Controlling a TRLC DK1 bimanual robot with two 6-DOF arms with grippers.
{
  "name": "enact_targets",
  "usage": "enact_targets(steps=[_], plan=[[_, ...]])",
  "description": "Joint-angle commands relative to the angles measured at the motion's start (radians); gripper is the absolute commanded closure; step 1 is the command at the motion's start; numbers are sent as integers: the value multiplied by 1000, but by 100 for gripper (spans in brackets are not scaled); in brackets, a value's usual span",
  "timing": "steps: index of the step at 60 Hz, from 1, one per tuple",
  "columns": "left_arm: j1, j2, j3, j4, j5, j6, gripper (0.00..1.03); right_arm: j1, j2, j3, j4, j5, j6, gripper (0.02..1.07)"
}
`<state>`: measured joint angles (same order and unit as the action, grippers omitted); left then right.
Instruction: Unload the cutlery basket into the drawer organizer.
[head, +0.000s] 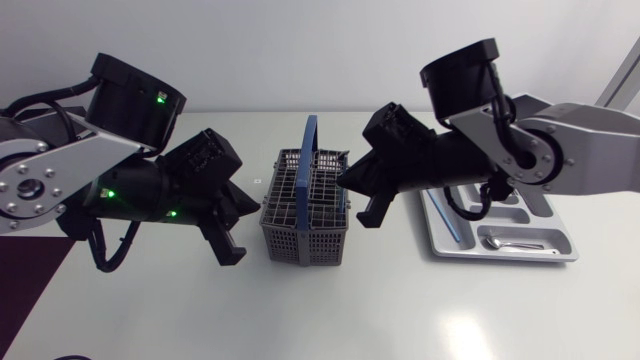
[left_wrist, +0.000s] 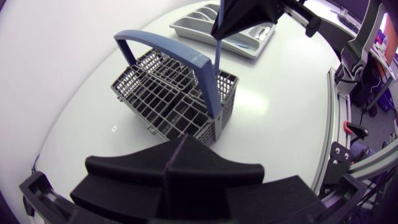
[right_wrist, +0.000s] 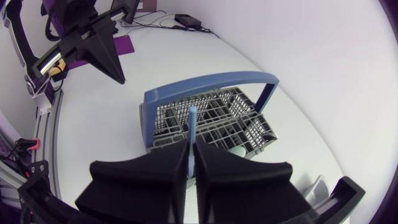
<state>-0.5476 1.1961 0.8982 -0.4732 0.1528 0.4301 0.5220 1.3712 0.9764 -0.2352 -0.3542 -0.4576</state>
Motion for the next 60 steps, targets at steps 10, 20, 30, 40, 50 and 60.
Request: enact_targets(steps=[10,20,30,40,50,60], plan=[[-28,-9,8,1,-13,6,95,-7,-130,64,-119,9,-4,101],[-49,-4,15,2,-19,-5,95,-108,-184,97,-240,-40,-6,101],[-57,-4,15,2,-22,-7,95,-292,-199,105,-339,-120,-50,101],[-74,-3,15,2,-30,-8,95,-464,-150,81,-372,-157,-110,101],[-84,-1,11,2,-38,-14,95,-568,-67,56,-363,-164,-151,101],[-92,-1,11,2,-48,-16,95,-626,8,42,-346,-164,-165,101]])
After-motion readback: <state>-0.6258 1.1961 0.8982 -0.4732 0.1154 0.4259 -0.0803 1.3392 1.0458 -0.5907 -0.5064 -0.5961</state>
